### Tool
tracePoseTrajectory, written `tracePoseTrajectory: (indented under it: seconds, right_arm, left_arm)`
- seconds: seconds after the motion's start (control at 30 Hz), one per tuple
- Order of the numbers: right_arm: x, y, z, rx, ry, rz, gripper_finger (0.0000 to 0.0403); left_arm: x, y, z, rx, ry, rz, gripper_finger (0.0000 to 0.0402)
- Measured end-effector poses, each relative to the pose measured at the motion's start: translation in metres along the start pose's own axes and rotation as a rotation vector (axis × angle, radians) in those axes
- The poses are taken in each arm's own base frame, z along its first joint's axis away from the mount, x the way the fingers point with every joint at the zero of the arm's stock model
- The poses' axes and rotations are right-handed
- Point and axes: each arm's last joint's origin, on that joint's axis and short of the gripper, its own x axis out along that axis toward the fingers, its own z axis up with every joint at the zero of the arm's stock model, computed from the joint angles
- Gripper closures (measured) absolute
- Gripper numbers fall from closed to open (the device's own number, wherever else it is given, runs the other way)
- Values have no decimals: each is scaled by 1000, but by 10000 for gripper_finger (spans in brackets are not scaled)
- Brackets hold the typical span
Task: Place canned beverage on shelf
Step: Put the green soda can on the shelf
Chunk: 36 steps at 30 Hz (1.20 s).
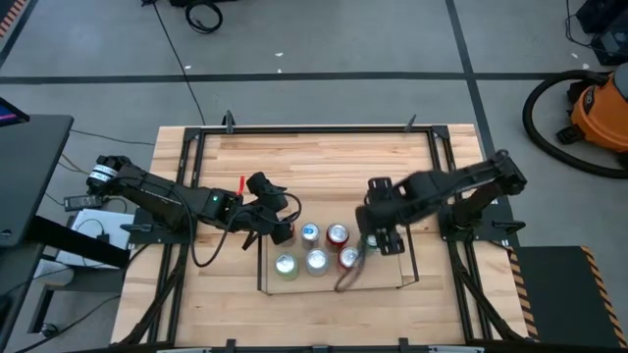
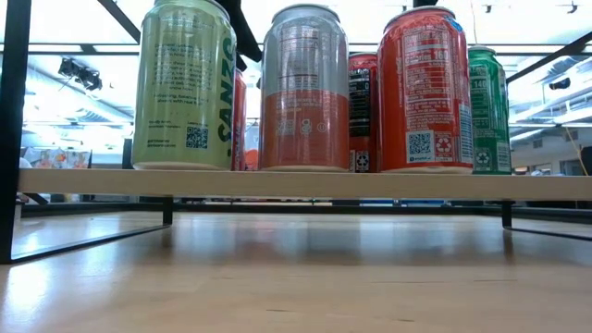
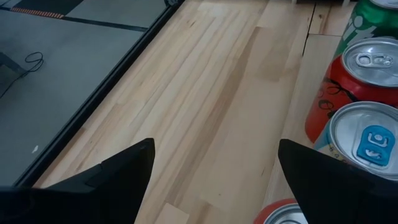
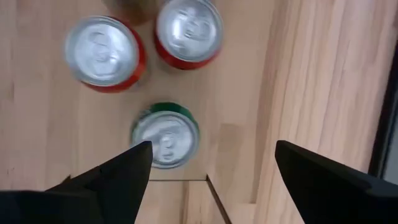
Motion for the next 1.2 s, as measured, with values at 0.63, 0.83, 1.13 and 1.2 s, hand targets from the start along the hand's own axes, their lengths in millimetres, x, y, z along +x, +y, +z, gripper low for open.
tracePoseTrajectory:
  seconds: [0.63, 0.83, 1.13, 1.2]
  right_arm:
    - [43, 76, 12, -13, 48, -160, 53]
    - [56, 79, 3, -6, 78, -245, 53]
    - [75, 85, -6, -43, 101, -294, 53]
    - [79, 86, -8, -47, 107, -302, 53]
  left_arm:
    - [0, 0, 0, -1, -3, -1, 49]
    - [0, 0, 0, 3, -1, -1, 49]
    - [0, 0, 0, 5, 0, 0, 49]
    - [0, 0, 0, 5, 0, 0, 49]
